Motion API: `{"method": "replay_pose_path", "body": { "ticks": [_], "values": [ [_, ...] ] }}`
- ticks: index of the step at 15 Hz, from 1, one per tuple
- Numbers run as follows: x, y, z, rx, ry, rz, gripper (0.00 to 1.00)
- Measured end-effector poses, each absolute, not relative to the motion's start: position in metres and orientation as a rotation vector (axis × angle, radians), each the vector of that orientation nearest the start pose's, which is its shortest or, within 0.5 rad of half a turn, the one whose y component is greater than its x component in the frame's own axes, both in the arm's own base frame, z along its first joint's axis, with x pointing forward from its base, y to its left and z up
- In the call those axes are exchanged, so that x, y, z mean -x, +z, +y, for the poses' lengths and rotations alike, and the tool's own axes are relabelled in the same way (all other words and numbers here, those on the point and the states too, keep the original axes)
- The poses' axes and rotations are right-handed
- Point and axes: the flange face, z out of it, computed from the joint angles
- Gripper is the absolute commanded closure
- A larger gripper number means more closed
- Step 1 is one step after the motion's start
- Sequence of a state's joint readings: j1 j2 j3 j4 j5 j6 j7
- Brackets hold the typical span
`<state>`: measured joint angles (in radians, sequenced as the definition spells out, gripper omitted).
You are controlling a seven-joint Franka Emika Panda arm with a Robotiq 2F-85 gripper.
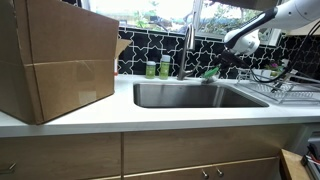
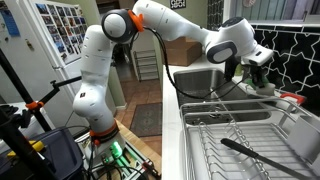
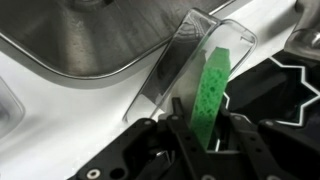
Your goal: Pick up the green and white sponge together and put them on the kitchen counter in front of the sink
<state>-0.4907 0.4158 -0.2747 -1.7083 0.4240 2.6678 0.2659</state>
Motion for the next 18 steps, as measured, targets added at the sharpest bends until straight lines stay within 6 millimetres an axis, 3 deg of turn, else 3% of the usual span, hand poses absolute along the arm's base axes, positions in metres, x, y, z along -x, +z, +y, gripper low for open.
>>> {"method": "replay_pose_path", "body": {
  "ticks": [3, 5, 13, 18],
  "values": [
    [-0.515, 0.422, -0.478, 2.355, -0.908, 1.791, 0.91],
    [-0.515, 0.422, -0.479, 2.354, -0.910, 1.791, 0.96],
    [-0.515, 0.428, -0.480, 2.350, -0.930, 1.788, 0.93],
    [-0.513, 0.453, -0.479, 2.332, -0.990, 1.776, 0.93]
  ]
}}
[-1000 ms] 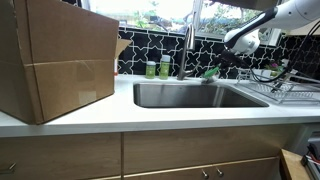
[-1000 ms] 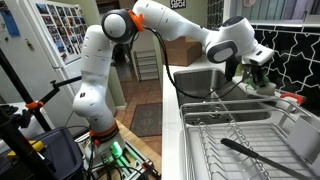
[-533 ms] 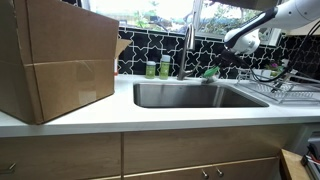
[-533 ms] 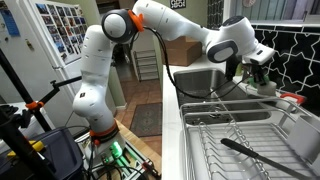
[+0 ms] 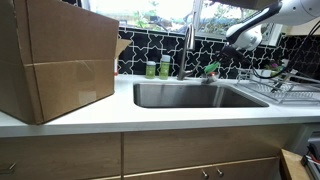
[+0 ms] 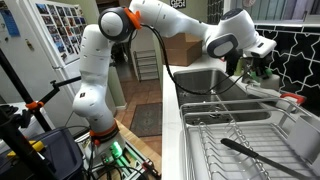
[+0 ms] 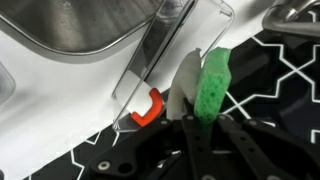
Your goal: Pick up the green and white sponge together and put them on the kitchen counter in front of the sink
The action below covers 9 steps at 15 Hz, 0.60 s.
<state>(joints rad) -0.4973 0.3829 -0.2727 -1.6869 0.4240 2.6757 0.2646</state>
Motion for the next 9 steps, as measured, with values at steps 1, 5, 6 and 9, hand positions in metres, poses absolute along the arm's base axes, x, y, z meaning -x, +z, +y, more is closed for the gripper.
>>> {"method": "replay_pose_path", "body": {
  "ticks": [1, 5, 6, 9],
  "values": [
    [-0.511, 0.461, -0.479, 2.325, -1.006, 1.773, 0.93],
    [-0.496, 0.494, -0.470, 2.296, -1.049, 1.759, 0.93],
    [-0.490, 0.501, -0.467, 2.291, -1.043, 1.756, 0.93],
    [-0.469, 0.517, -0.451, 2.300, -0.946, 1.736, 0.93]
  ]
}}
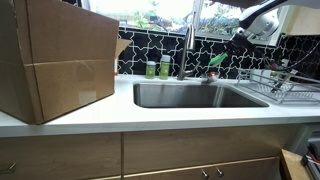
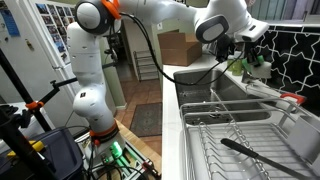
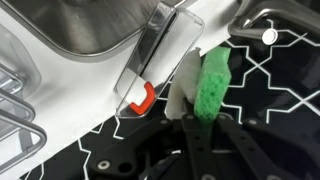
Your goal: Pick up the green and white sponge together and put them on the kitchen counter in front of the sink
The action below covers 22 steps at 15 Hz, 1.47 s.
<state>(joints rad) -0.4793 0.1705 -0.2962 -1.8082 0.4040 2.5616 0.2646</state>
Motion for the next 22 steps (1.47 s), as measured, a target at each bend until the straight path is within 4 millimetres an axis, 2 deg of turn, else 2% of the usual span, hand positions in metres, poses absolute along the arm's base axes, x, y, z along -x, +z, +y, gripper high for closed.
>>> {"method": "replay_pose_path", "body": {
  "ticks": [6, 10, 15, 19, 22],
  "values": [
    [-0.419, 0.531, -0.405, 2.404, -0.517, 1.568, 0.94],
    [-0.397, 0.529, -0.377, 2.510, -0.231, 1.386, 0.94],
    [-0.389, 0.507, -0.354, 2.669, 0.008, 1.094, 0.94],
    [-0.390, 0.488, -0.343, 2.783, 0.064, 0.824, 0.90],
    [-0.390, 0.486, -0.342, 2.801, 0.068, 0.775, 0.90]
  ]
}}
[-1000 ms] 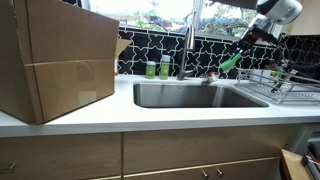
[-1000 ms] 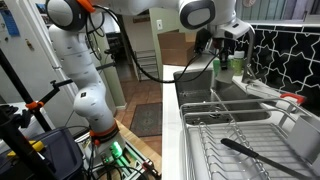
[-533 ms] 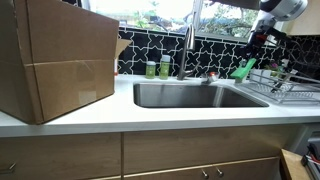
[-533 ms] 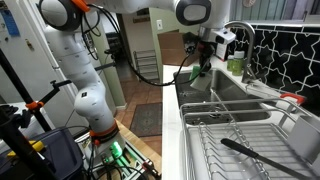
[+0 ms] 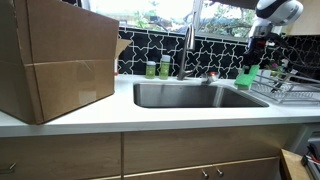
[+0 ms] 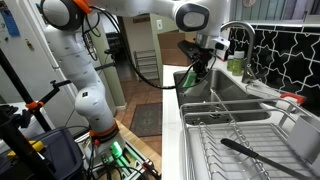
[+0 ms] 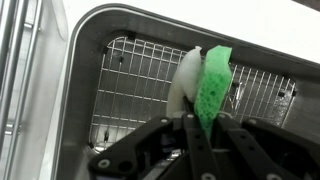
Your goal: Pick up the green and white sponge together and put them on the kitchen counter in front of the sink
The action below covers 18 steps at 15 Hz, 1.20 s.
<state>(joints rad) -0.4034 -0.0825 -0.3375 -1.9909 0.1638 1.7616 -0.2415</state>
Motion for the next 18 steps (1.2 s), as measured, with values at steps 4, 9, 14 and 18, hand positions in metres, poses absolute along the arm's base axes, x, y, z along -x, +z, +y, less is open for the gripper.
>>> {"method": "replay_pose_path", "body": {
  "ticks": [4, 9, 14, 18],
  "values": [
    [-0.391, 0.486, -0.340, 2.809, 0.067, 0.738, 0.95],
    [-0.397, 0.467, -0.313, 2.821, 0.147, 0.362, 0.95],
    [-0.388, 0.432, -0.295, 2.777, 0.197, -0.015, 0.95],
    [-0.381, 0.411, -0.284, 2.705, 0.180, -0.312, 0.95]
  ]
}}
